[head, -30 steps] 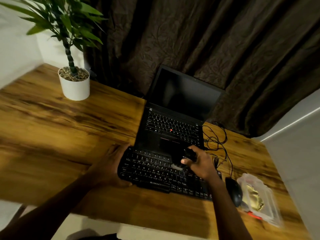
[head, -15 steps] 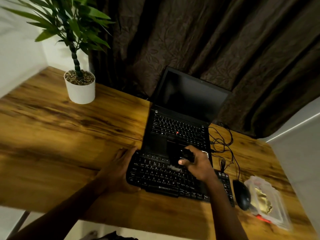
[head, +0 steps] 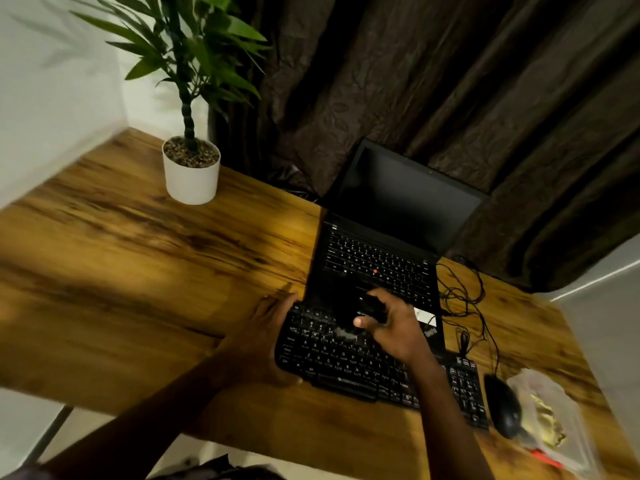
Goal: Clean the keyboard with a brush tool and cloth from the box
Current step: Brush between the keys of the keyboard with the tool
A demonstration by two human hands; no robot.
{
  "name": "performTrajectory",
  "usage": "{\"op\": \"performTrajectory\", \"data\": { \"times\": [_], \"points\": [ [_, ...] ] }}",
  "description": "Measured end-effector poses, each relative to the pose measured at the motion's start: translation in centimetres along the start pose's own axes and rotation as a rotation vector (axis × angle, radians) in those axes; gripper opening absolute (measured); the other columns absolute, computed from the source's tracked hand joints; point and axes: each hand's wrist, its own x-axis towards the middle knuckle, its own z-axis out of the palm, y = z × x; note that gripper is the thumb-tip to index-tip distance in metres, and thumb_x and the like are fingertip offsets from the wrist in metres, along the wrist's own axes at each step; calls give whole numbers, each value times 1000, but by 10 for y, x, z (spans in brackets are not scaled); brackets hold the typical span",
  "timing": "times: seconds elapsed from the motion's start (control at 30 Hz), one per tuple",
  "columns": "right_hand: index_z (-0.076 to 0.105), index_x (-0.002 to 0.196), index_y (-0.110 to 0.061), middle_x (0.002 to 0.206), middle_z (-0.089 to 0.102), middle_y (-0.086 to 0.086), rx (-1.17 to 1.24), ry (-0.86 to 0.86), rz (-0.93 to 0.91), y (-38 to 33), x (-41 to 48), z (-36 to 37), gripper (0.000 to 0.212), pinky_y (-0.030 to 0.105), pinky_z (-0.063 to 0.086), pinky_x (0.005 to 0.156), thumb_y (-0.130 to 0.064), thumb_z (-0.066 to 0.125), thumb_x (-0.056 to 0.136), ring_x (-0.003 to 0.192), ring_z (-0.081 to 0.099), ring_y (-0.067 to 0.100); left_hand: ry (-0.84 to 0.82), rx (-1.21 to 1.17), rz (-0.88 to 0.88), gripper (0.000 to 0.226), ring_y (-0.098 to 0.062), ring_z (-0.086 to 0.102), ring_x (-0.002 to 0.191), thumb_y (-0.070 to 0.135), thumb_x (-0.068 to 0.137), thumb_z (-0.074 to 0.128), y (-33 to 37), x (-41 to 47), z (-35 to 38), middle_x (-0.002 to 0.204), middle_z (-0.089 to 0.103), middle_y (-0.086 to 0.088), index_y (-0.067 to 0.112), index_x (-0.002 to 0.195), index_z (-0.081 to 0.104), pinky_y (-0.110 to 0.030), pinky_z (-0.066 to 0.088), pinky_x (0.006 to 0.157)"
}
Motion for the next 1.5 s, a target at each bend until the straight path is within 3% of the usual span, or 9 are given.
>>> {"op": "performTrajectory", "data": {
  "times": [0.17, 0.4, 0.6, 0.67, 0.8, 0.9, 1.1, 1.23, 1.5],
  "points": [
    [63, 107, -24, 93, 70, -9, -45, 22, -2, 0, 1, -1, 32, 23, 57, 71, -16, 79, 80, 84, 68, 3, 21, -20, 18, 145, -14, 4, 148, 78, 50, 76, 3, 0, 1, 163, 10, 6, 23, 156, -6, -27, 12, 118],
    [64, 105, -24, 92, 70, -11, 8, -8, -113, -32, 10, 43, 30, 20, 56, 76, -17, 79, 80, 87, 67, -1, 1, -26, 1, 147, -16, 0, 149, 79, 50, 75, 2, -1, -1, 163, 6, 7, 24, 155, -12, -34, 15, 119],
    [64, 110, -27, 96, 71, -9, -2, 24, -37, -12, 9, 24, 36, 30, 58, 75, -21, 81, 79, 84, 69, 6, -12, -38, -1, 147, -17, 2, 150, 76, 51, 77, 4, -1, -3, 164, 3, 7, 24, 155, -13, -42, 22, 121],
    [63, 112, -26, 100, 69, -10, -14, 22, -32, -11, 9, 21, 38, 26, 57, 77, -20, 81, 79, 89, 68, 3, -42, -58, -25, 148, -17, -1, 150, 73, 52, 80, 5, -1, -5, 164, -2, 9, 26, 154, -16, -43, 21, 121],
    [62, 111, -26, 94, 68, -11, -7, -12, -78, -36, 11, 42, 35, 19, 56, 67, -21, 79, 81, 79, 67, -1, -70, -12, -41, 152, -22, -5, 151, 78, 52, 77, 3, -1, -1, 165, -4, 8, 25, 152, -24, -42, 11, 121],
    [61, 115, -28, 96, 69, -8, 57, 9, -90, -47, 10, 61, 36, 19, 50, 54, -25, 78, 82, 63, 64, 5, -78, -3, -60, 154, -23, -3, 151, 80, 51, 75, 1, -1, 1, 165, 0, 7, 23, 152, -27, -43, 15, 121],
    [62, 113, -25, 98, 68, -13, 39, 29, -40, -31, 6, 38, 36, 8, 51, 67, -17, 78, 82, 87, 64, -8, -87, -35, -80, 155, -20, -1, 151, 85, 44, 73, -2, 2, 2, 164, 0, 10, 26, 154, -20, -48, 25, 120],
    [62, 113, -31, 97, 69, -14, -26, 12, -55, -32, 6, 34, 38, 17, 56, 75, -20, 79, 81, 87, 66, -4, -90, -39, -58, 155, -20, 0, 151, 82, 47, 76, -2, 2, 3, 164, 1, 10, 26, 153, -23, -44, 21, 121],
    [63, 113, -30, 97, 72, -10, 102, -9, -64, -50, 9, 65, 37, 29, 61, 72, -23, 79, 81, 85, 70, 3, -63, -58, -49, 155, -20, 1, 150, 78, 47, 78, 1, -1, -2, 164, 6, 6, 35, 149, -31, -48, 21, 121]
  ]
}}
